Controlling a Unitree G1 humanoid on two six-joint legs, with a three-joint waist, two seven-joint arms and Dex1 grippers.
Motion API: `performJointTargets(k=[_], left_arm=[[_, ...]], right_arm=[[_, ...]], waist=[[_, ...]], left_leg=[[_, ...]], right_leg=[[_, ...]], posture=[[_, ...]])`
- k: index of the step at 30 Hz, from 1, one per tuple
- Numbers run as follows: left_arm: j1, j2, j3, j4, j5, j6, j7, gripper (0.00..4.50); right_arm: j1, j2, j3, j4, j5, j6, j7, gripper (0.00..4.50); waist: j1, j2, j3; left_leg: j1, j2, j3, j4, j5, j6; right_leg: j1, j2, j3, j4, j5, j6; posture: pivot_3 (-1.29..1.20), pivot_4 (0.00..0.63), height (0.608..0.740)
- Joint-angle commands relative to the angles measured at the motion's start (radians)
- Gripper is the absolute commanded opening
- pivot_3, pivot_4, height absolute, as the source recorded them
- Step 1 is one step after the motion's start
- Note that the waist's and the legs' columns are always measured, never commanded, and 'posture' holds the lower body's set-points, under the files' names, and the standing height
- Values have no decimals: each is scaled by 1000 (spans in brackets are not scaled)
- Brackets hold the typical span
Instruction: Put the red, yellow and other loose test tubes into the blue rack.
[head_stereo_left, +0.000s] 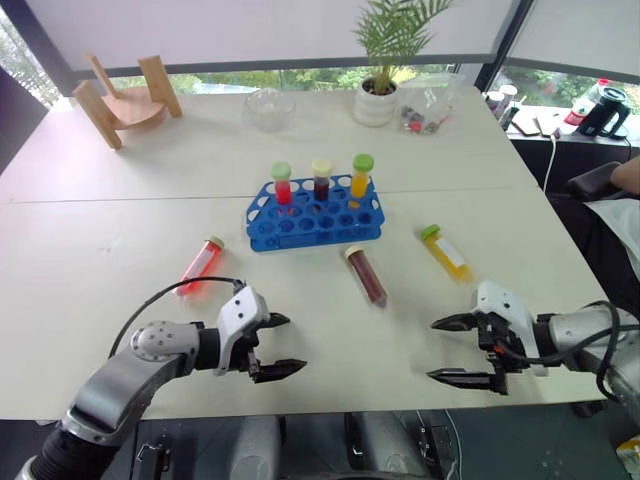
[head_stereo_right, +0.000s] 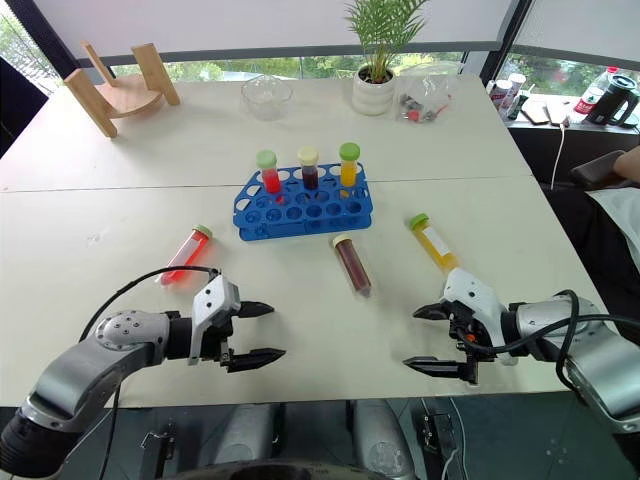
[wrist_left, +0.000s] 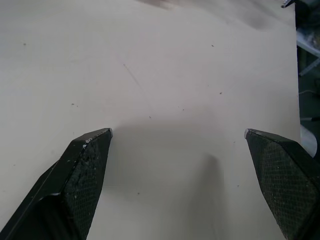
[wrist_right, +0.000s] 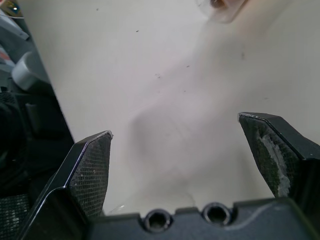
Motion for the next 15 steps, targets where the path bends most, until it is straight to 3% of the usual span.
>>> performJointTargets(k=[1, 3, 6, 9, 11, 15], left_arm=[[-30, 1, 18, -7, -23, 11, -7, 4391], [-40, 14, 7, -2, -8, 10, -10, 4391], [-71, -12, 76, -33, -114, 98, 10, 4391], [-166, 112, 88, -34, -118, 130, -87, 4391], [-252, 186, 70, -7, -92, 120, -142, 4391], [-405, 248, 38, 36, -35, 47, -208, 4391]], right_arm=[[-20, -7, -25, -21, 16, 18, -2, 4500], [-25, -25, -47, -35, 29, 60, -7, 4500], [-80, -71, -107, -78, 75, 184, -35, 4500], [-350, -119, -168, -10, 221, 329, -20, 4500], [-512, -154, -101, 80, 176, 340, -19, 4500], [-779, -181, 230, 285, -77, 366, -19, 4500]], waist=[[1, 0, 0], [0, 0, 0], [0, 0, 0], [-9, 3, 2], [-8, 4, 3], [1, 3, 2]], left_leg=[[0, 0, 0, 0, 0, 0], [0, 0, 0, 0, 0, 0], [0, 0, 0, 0, 0, 0], [0, 1, 0, 1, 0, 0], [1, 1, 0, 1, 0, 0], [0, 1, 0, 0, 0, 0]], right_leg=[[0, 0, 0, 0, 0, 0], [0, 0, 0, 0, 0, 0], [0, 0, 0, 0, 0, 0], [-1, 1, 0, 2, 1, -1], [-1, 1, 0, 2, 1, -3], [-1, 1, -1, -1, -1, -5]], posture=[[0, 150, 740], [0, 150, 740], [0, 150, 740], [0, 150, 740], [0, 150, 740], [0, 150, 740]])
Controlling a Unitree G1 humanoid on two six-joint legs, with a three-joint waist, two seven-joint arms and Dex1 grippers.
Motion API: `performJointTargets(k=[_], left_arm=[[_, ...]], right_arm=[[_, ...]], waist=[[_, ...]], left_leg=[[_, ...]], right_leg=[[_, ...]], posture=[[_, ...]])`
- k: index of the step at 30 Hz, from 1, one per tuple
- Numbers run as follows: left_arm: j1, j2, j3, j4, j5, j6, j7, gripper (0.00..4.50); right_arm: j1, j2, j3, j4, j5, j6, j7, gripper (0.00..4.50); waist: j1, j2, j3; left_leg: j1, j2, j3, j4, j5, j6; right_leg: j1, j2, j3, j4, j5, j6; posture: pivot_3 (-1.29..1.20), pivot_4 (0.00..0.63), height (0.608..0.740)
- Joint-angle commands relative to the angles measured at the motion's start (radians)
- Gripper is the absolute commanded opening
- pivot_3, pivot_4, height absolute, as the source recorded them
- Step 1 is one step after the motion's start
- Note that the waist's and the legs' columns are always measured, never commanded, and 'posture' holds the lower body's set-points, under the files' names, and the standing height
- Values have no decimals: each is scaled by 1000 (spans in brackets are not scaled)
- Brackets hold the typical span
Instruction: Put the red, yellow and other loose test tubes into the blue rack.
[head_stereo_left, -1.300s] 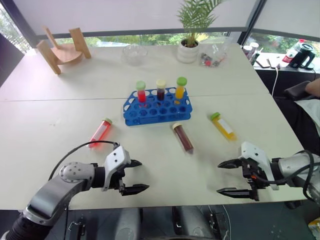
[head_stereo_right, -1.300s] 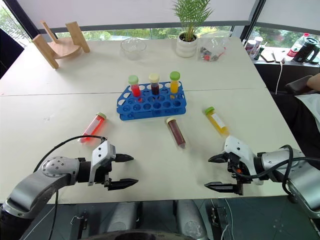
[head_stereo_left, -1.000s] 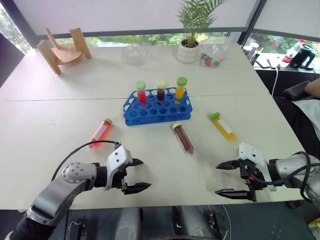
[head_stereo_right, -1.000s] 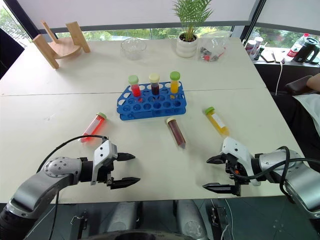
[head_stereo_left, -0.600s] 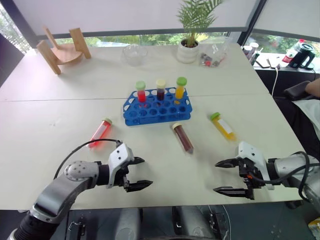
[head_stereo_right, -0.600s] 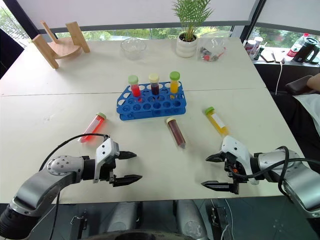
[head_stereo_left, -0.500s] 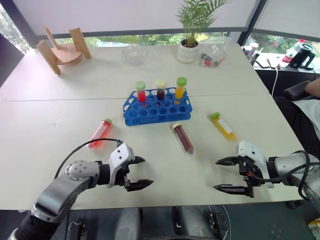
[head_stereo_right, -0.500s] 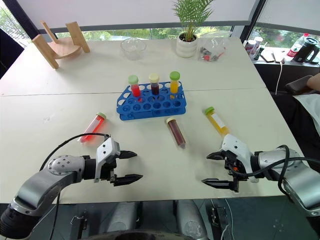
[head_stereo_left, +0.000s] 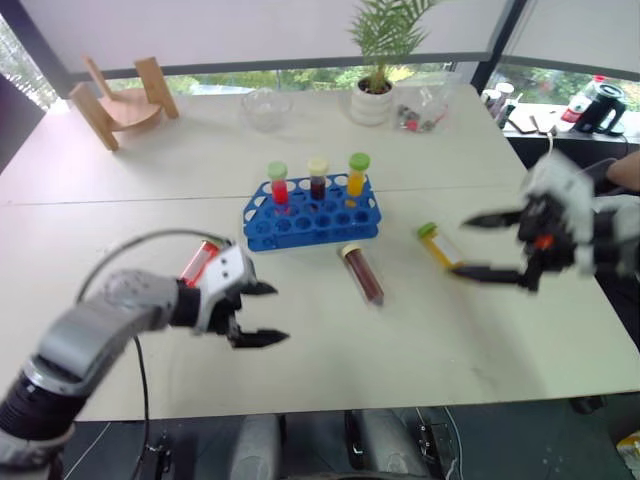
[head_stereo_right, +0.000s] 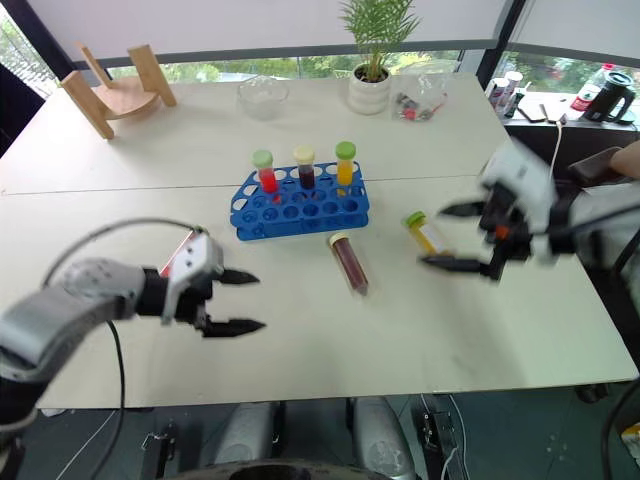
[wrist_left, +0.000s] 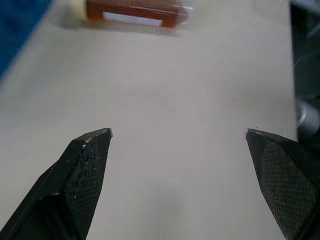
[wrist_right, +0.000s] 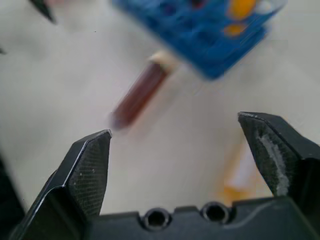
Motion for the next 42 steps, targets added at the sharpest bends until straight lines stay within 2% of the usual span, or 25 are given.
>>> performJointTargets(k=[1, 4, 8, 11, 17, 22, 25, 26, 30, 31, 34, 36, 38, 40, 42], left_arm=[[-76, 16, -16, 11, 35, -58, -52, 4391], [-114, 20, -32, 18, 71, -93, -64, 4391], [-128, -18, -33, 21, 84, -98, -35, 4391], [-107, -59, -32, -2, 80, -89, -4, 4391], [-43, -136, -27, -48, 81, -75, 88, 4391], [0, -186, -19, -69, 75, -51, 160, 4391], [18, -212, -12, -86, 72, -37, 201, 4500], [22, -215, -15, -89, 76, -34, 209, 4500], [38, -207, -16, -87, 82, -34, 215, 4500], [40, -203, -15, -85, 83, -38, 211, 4500], [51, -178, -1, -69, 84, -46, 193, 4500], [63, -153, 29, -48, 71, -50, 171, 4500], [65, -136, 68, -21, 43, -45, 149, 4500], [53, -134, 119, 25, 6, -34, 137, 4500], [27, -144, 185, 89, -36, -25, 133, 4500]], right_arm=[[-131, 30, 246, 163, -188, 17, 11, 4500], [-283, 103, 402, 336, -294, 32, 66, 4500], [-489, 260, 524, 622, -359, 134, 121, 4500], [-596, 326, 626, 803, -433, 105, 214, 4500], [-719, 457, 751, 1119, -567, 25, 367, 4500], [-739, 580, 774, 1299, -660, -52, 392, 4500], [-706, 618, 788, 1340, -722, -114, 383, 3570], [-701, 625, 784, 1350, -736, -131, 386, 3108], [-685, 641, 739, 1390, -784, -225, 323, 1053], [-683, 637, 729, 1387, -791, -252, 319, 840], [-680, 611, 656, 1334, -780, -328, 294, 839], [-673, 593, 529, 1233, -695, -313, 297, 839], [-622, 579, 331, 1058, -568, -310, 250, 839], [-501, 600, 113, 821, -457, -362, 109, 839], [-360, 687, -83, 565, -357, -369, -57, 839]], waist=[[-1, -1, 0], [-7, 0, 0], [-11, 2, 1], [-7, 2, 1], [-3, 2, 1], [-8, 2, 1], [-8, 2, 1], [-8, 2, 1], [-6, 1, 0], [-7, 1, 0], [-9, 0, -1], [-12, 1, 0], [-19, 2, 0], [-27, 2, 0], [-29, 1, 0]], left_leg=[[-1, 0, 0, -1, 0, 0], [-6, -1, 4, 1, -3, 5], [-19, 0, 4, 1, -2, 3], [-19, 0, 4, 1, -2, 3], [-19, -1, 5, 3, -2, 5], [-19, -1, 5, 4, -2, 4], [-18, -1, 5, 4, -2, 4], [-18, -1, 5, 4, -2, 3], [-18, -1, 4, 4, 0, 0], [-18, -1, 4, 4, 0, -1], [-17, -1, 4, 4, 1, -2], [-16, -1, 4, 4, 1, -2], [-16, -1, 4, 4, 1, -2], [-16, -1, 2, 3, 2, -3], [-16, -1, 0, 3, 2, -3]], right_leg=[[0, -1, 0, -1, 0, 1], [-5, -3, 2, -1, 2, 6], [-23, -1, 2, 4, 3, 6], [-24, 0, 3, 5, 2, 5], [-22, -2, 3, 5, 3, 6], [-22, -1, 3, 8, 3, 6], [-22, -1, 3, 9, 3, 6], [-22, -1, 3, 9, 3, 6], [-22, -1, 3, 10, 3, 6], [-22, -1, 3, 10, 3, 6], [-22, -2, 3, 11, 3, 6], [-22, -2, 3, 12, 4, 6], [-22, -2, 3, 15, 4, 6], [-23, -1, 3, 18, 4, 6], [-23, 0, 2, 19, 4, 5]], posture=[[0, 150, 740], [0, 150, 740], [0, 150, 740], [0, 150, 740], [0, 150, 740], [0, 150, 740], [0, 150, 740], [0, 150, 740], [0, 150, 740], [0, 150, 740], [0, 150, 740], [0, 150, 740], [0, 150, 740], [0, 150, 740], [0, 150, 740]])
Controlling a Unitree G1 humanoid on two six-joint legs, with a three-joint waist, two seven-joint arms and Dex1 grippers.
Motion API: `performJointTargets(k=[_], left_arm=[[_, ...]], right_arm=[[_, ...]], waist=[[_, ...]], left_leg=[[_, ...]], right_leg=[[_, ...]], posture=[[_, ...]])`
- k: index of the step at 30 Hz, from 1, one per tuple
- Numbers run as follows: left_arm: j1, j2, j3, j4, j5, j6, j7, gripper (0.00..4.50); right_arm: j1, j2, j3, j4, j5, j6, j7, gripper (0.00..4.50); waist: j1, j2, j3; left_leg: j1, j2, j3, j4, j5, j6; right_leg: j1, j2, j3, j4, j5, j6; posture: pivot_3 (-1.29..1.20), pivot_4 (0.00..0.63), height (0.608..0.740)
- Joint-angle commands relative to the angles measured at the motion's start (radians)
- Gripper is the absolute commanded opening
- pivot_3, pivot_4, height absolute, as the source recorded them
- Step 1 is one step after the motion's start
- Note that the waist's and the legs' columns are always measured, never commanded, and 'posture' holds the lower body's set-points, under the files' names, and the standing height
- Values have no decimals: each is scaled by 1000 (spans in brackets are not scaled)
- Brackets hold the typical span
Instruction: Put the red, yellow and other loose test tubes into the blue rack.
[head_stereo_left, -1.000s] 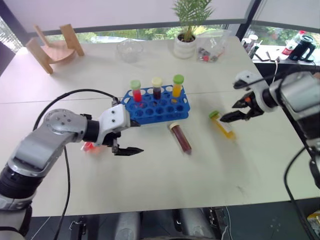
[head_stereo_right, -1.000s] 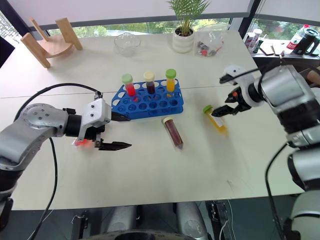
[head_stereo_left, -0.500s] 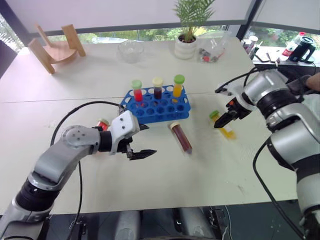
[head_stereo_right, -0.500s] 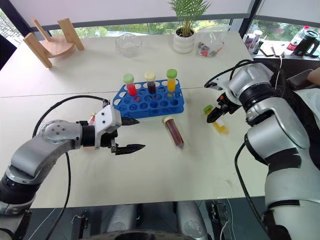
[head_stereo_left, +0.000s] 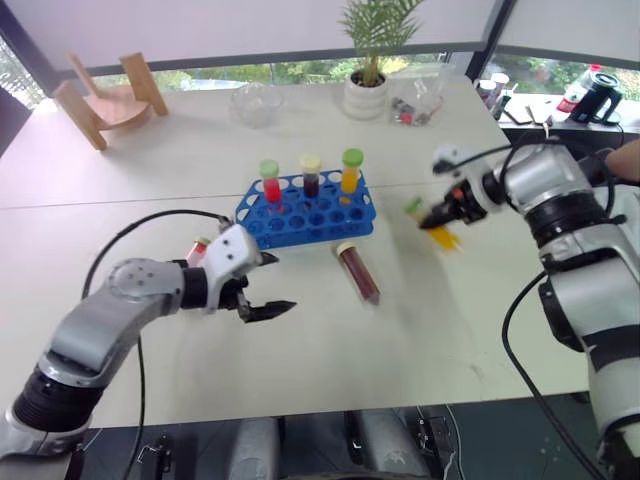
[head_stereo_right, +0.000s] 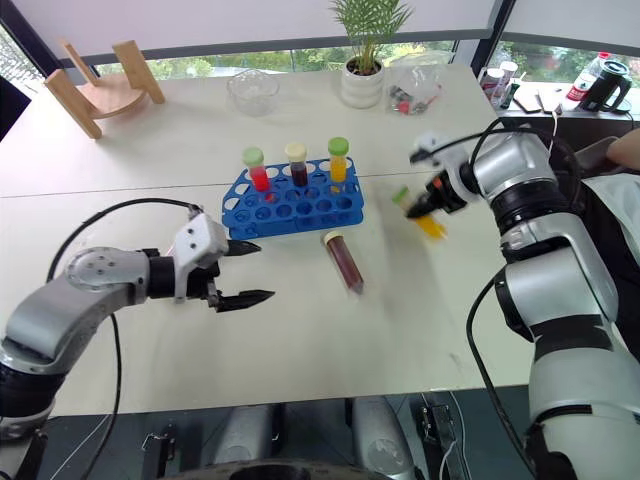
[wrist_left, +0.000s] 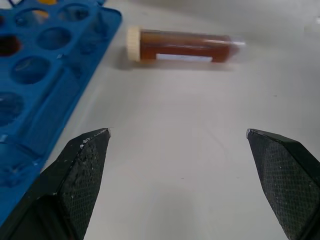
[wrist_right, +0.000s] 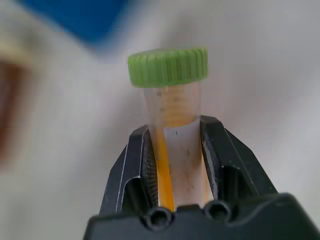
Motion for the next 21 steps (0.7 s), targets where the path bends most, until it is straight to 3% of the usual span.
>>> performJointTargets(k=[1, 5, 9, 21], left_arm=[[-41, 12, 119, 80, -66, 5, -23, 4500], [-69, 74, 129, 135, -68, 4, -81, 4500], [-95, 111, 83, 172, -33, -7, -115, 4500], [-112, 122, 43, 234, 38, -47, -149, 4500]], right_arm=[[180, 134, -307, -425, 174, -10, -271, 839], [371, 337, -372, -716, 223, 1, -519, 839], [496, 482, -332, -766, 184, -132, -693, 839], [550, 516, -203, -601, 146, -314, -772, 839]], waist=[[0, -1, 0], [-2, 0, 0], [-1, 0, 0], [-3, 0, 0]], left_leg=[[0, 0, -1, 0, 0, 0], [-1, 0, -1, -1, 0, -1], [-1, -1, 0, 0, 2, -4], [0, 0, -1, -2, 3, -5]], right_leg=[[0, 1, -1, 0, 0, -1], [0, 0, -1, 0, -1, -1], [0, -1, 0, 1, 0, 0], [0, 0, -1, 1, 0, 0]], posture=[[0, 150, 740], [0, 150, 740], [0, 150, 740], [0, 150, 740]])
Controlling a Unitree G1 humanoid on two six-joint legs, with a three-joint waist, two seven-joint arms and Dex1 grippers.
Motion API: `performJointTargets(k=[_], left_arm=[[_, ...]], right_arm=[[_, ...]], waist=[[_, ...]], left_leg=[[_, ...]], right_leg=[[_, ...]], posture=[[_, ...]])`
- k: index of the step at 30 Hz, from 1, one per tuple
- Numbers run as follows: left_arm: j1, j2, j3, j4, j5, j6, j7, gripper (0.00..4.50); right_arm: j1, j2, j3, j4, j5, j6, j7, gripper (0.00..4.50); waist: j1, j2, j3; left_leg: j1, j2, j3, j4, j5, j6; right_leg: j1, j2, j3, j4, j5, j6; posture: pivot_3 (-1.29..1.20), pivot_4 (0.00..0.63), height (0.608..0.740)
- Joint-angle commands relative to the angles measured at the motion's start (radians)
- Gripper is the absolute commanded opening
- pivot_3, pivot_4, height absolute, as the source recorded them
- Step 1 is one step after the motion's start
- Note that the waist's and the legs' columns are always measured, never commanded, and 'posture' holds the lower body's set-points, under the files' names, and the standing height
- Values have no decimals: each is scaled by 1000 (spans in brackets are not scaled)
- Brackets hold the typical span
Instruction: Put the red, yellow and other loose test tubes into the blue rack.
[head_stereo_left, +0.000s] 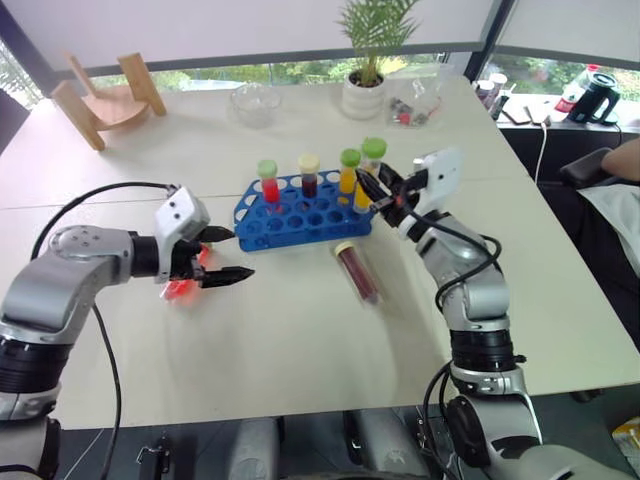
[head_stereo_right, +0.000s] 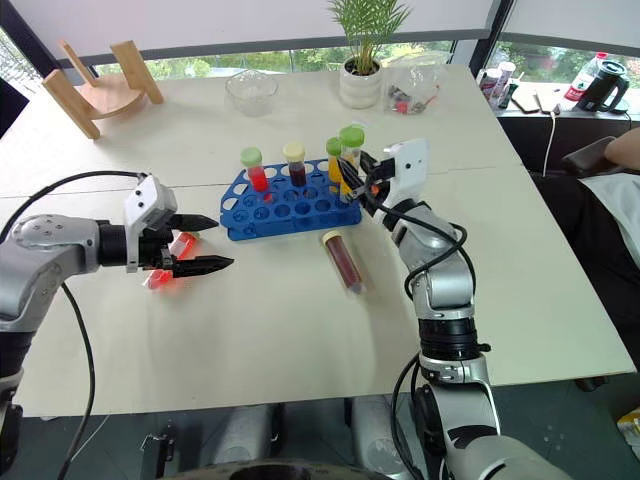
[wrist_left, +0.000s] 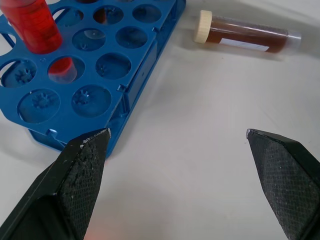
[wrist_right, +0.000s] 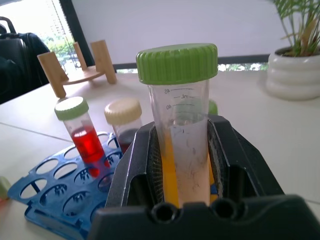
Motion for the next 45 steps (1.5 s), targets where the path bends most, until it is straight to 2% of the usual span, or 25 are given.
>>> performJointTargets(k=[1, 9, 18, 23, 25, 26, 30, 31, 35, 38, 42, 45], left_arm=[[-8, 9, 7, -12, 9, -16, -6, 4500], [30, -1, 16, -21, 18, -21, 16, 4500], [31, -29, -8, -12, 40, -36, 31, 4500], [30, -36, -14, -3, 51, -46, 31, 4500], [32, -39, -15, 0, 55, -50, 28, 4500], [33, -42, -18, 2, 58, -54, 28, 4500], [29, -55, -27, 1, 61, -56, 33, 4500], [28, -57, -28, 1, 62, -57, 33, 4500], [29, -48, -19, -7, 65, -61, 29, 4500], [24, -27, -4, -23, 59, -52, 17, 4500], [16, -11, -21, -32, 76, -68, 12, 4500], [8, -14, -33, -36, 88, -74, 13, 4500]], right_arm=[[-11, 4, 3, 15, 18, -28, -6, 839], [-2, -5, 27, 40, 28, -28, -1, 839], [-14, -13, 59, 139, -24, -174, -13, 839], [11, -4, 78, 87, 2, -146, 6, 839], [29, 6, 91, 37, 9, -130, 3, 1875], [36, 16, 97, 15, 13, -121, -3, 2166], [56, 28, 117, -35, 24, -82, -10, 4238], [59, 23, 119, -51, 26, -64, -10, 4404], [45, -59, 92, -184, 61, 108, 5, 4404], [10, -275, 74, -326, 130, 411, 112, 4404], [-70, -502, 108, -400, 247, 749, 227, 4404], [-126, -581, 150, -397, 281, 892, 250, 4404]], waist=[[0, 0, 0], [0, 0, 0], [0, 0, 0], [0, 0, 0], [0, 0, 0], [0, 0, 0], [0, 0, 0], [0, 0, 0], [4, 0, 0], [7, 0, 0], [3, 0, 0], [-1, 0, 0]], left_leg=[[0, 0, 0, 0, 0, 0], [0, 0, 0, 0, 0, 0], [0, 0, 0, 0, 0, 0], [0, 0, 0, 0, 0, 0], [0, 0, 0, 0, 0, 0], [0, 0, 0, 0, 0, 0], [0, 0, 0, 0, 0, 0], [0, 0, 0, 0, 0, 0], [0, 0, 0, 1, 0, 0], [0, 0, 0, 1, 0, 0], [0, -1, -1, 1, 0, 1], [1, 1, -1, 0, -1, 2]], right_leg=[[0, 0, 0, 0, 0, 0], [0, 0, 0, 0, 0, 0], [0, 0, 0, 0, 0, 0], [0, 0, 0, 1, 0, 0], [0, 0, 0, 1, 0, 0], [0, 0, 0, 0, 0, 0], [0, 0, 0, 1, 0, 0], [0, 0, 0, 1, 0, 0], [0, -1, 0, 0, 0, 0], [0, -1, 0, 0, 0, 0], [0, -1, 0, 0, 0, 0], [0, 1, 0, 0, 0, -1]], posture=[[0, 150, 740], [0, 150, 740], [0, 150, 740], [0, 150, 740], [0, 150, 740], [0, 150, 740], [0, 150, 740], [0, 150, 740], [0, 150, 740], [0, 150, 740], [0, 150, 740], [0, 150, 740]])
